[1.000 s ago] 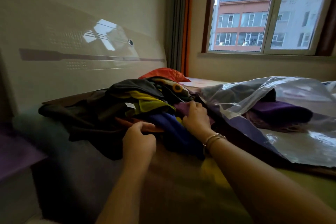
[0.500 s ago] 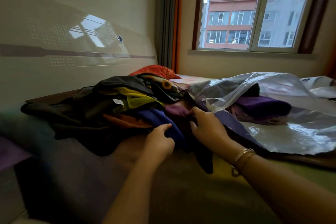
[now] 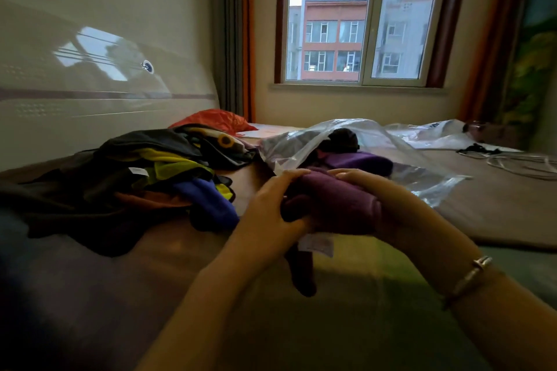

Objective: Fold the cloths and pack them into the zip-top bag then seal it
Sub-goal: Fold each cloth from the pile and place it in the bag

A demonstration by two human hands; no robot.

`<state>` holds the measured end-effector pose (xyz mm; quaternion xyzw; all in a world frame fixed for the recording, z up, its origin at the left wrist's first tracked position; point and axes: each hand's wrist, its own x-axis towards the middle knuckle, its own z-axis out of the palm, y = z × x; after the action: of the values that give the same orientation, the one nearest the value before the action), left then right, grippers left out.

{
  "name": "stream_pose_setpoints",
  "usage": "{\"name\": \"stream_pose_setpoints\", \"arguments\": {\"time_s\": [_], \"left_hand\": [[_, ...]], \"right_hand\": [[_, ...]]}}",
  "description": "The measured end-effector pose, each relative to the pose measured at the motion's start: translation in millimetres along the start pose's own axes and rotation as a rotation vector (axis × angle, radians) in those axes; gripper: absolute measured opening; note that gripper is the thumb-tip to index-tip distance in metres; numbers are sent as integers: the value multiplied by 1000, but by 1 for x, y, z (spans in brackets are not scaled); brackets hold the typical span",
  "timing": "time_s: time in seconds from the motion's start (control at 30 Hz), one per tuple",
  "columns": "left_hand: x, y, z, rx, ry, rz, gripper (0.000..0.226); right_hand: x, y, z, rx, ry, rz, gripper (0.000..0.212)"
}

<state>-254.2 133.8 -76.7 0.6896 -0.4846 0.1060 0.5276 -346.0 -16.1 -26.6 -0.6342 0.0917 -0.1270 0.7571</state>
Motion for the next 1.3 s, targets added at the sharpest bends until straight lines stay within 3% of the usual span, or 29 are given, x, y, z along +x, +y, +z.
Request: {"name": "stream_pose_setpoints", "arguments": {"time_s": [0.17, 0.33, 0.43, 0.6, 0.77, 0.87, 0.97, 1.07, 1.17, 1.3], "left_hand": [[15, 12, 12, -143, 159, -85, 13], [21, 21, 30, -190, 158, -92, 4], [21, 26, 38, -180, 85, -150, 8], [20, 36, 42, -204, -84, -132, 10], [18, 47, 40, -434, -319, -226, 17], [19, 45, 38, -479, -232, -321, 18], [24, 34, 36, -316, -90, -357, 17], [26, 21, 38, -162, -65, -355, 16], [27, 13, 42, -78, -46, -321, 17], [30, 1, 43, -18, 54, -260, 15]], "right_hand": [[-16, -9, -21, 155, -61, -70, 23], [-17, -6, -35, -247, -90, -180, 25], [-25, -5, -41, -435, -55, -223, 29], [-32, -6, -49, -474, 25, -286, 19], [-38, -11, -63, -384, 82, -270, 11], [-35, -10, -74, -390, 141, -184, 17], [-30, -8, -83, -440, 166, -34, 18], [-28, -6, -91, -450, 152, 123, 12], [-29, -2, -99, -387, 74, 220, 11], [-30, 6, -109, -132, -109, 194, 40]]}}
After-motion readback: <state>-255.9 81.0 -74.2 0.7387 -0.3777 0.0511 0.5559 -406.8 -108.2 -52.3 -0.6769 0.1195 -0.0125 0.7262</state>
